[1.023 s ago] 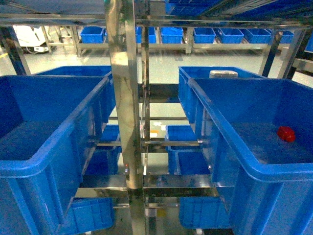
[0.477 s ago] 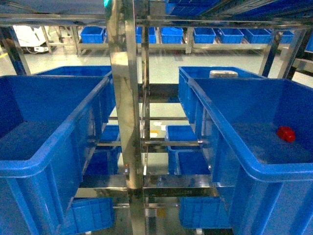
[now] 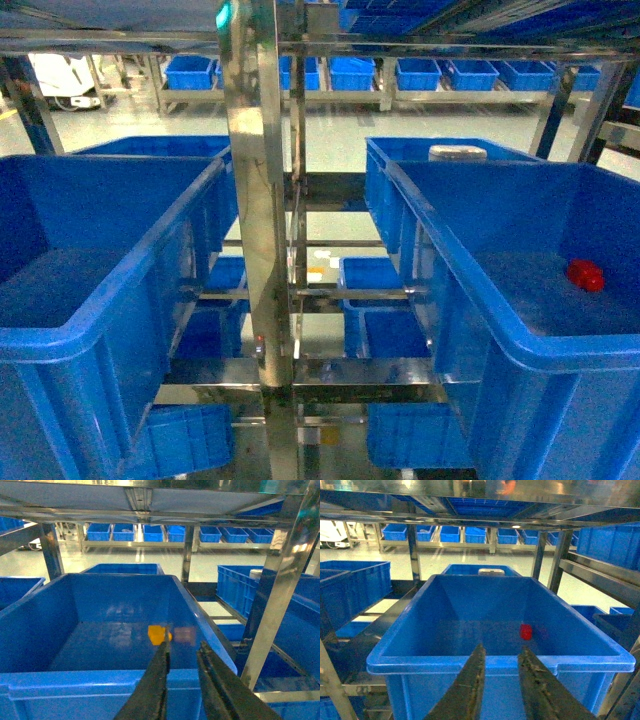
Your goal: Sort and place red and yellow blocks in left bins
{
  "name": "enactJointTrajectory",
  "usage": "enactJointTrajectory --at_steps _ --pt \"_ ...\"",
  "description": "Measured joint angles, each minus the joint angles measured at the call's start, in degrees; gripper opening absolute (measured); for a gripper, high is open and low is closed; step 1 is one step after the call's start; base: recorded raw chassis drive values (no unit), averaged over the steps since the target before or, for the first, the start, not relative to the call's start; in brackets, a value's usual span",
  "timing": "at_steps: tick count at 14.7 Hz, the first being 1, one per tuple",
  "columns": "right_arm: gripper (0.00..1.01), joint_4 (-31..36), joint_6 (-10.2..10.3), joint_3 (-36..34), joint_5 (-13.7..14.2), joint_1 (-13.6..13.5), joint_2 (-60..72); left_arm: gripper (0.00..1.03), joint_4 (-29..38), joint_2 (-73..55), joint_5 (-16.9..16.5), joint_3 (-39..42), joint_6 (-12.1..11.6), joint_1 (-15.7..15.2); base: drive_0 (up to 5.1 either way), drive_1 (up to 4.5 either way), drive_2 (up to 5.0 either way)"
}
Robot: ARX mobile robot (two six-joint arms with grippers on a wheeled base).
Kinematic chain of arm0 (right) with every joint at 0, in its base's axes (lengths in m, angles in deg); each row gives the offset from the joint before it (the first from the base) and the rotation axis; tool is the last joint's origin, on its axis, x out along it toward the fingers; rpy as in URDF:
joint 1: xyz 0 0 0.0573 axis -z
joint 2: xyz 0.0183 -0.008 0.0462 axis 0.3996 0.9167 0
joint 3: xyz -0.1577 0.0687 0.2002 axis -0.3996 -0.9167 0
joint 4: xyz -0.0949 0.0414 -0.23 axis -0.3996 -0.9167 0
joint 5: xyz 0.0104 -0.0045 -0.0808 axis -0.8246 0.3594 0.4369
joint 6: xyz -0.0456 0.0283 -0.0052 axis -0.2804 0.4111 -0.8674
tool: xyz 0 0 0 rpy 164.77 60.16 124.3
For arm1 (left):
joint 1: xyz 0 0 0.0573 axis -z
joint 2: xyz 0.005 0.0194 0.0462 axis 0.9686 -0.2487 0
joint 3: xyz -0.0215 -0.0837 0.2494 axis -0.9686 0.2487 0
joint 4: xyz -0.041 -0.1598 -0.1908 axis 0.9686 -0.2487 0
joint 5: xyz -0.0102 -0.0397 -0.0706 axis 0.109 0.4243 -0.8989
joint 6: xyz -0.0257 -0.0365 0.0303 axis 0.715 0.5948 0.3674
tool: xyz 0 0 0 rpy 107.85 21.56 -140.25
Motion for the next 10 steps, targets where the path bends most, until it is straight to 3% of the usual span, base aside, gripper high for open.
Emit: enactJointTrajectory --at_steps 6,7,10 --pt "0.96 0.0 0.0 0.0 0.0 0.0 0.0 0.91 -0.1 0.0 0.0 0.0 0.0 0.0 0.0 0.00 0.0" --pt "0.99 0.0 0.0 0.0 0.0 0.0 0.0 1.00 -0.1 0.0 0.0 0.0 -0.1 0.0 0.0 0.00 0.0" --pt "0.98 0.0 0.0 0.0 0.0 0.0 0.0 0.98 -0.1 0.0 0.0 0.0 -0.1 0.0 0.0 0.00 0.0"
